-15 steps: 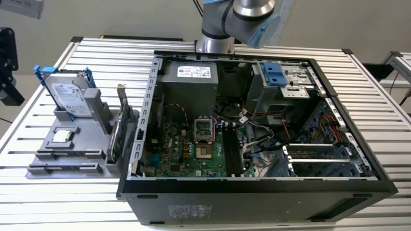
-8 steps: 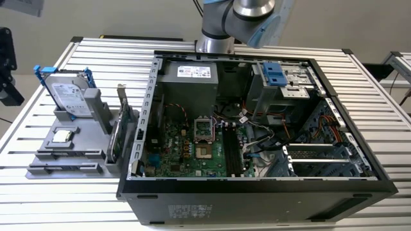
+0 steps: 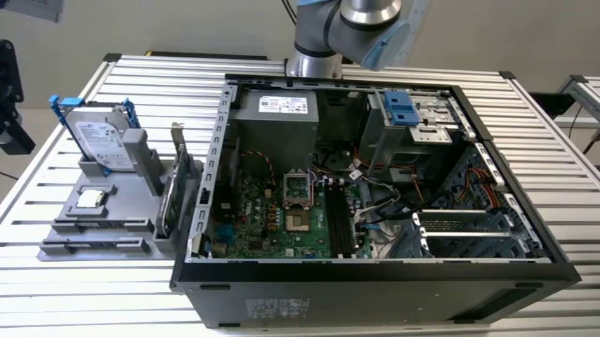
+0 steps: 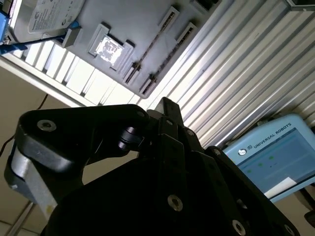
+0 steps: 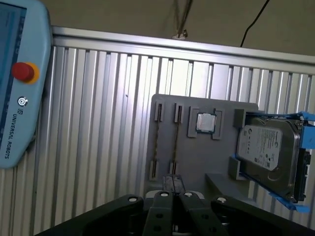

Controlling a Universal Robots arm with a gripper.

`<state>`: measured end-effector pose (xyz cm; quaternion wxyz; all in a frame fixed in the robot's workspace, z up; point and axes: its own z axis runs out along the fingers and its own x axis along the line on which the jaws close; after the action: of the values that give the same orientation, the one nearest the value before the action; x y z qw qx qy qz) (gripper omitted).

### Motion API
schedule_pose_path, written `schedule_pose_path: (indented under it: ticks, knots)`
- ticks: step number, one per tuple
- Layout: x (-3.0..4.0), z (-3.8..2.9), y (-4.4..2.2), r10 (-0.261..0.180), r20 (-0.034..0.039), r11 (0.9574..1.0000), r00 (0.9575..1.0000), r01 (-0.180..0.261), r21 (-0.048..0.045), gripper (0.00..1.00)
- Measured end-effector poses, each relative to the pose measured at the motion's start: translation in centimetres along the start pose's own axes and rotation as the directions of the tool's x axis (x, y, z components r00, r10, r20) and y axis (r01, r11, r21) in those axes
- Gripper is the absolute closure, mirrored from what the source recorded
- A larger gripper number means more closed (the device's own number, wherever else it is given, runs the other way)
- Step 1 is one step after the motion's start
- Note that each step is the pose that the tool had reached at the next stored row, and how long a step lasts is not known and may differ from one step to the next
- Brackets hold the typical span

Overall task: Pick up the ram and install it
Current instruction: 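Pick up the ram and move it above insertion slot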

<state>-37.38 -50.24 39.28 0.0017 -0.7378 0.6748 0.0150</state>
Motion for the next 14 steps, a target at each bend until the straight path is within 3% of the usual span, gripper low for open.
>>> schedule_pose_path:
  ticks: [11, 12, 14]
  knots:
    - [0.0, 0.0, 0.0, 0.0, -0.0002, 1.0, 1.0, 0.0, 0.0029, 1.0]
    - [0.0, 0.0, 0.0, 0.0, -0.0003, 1.0, 1.0, 0.0, 0.0031, 0.0]
    - [0.0, -0.01, 0.0, 0.0, -0.0004, 1.0, 1.0, 0.0, 0.0035, 0.0]
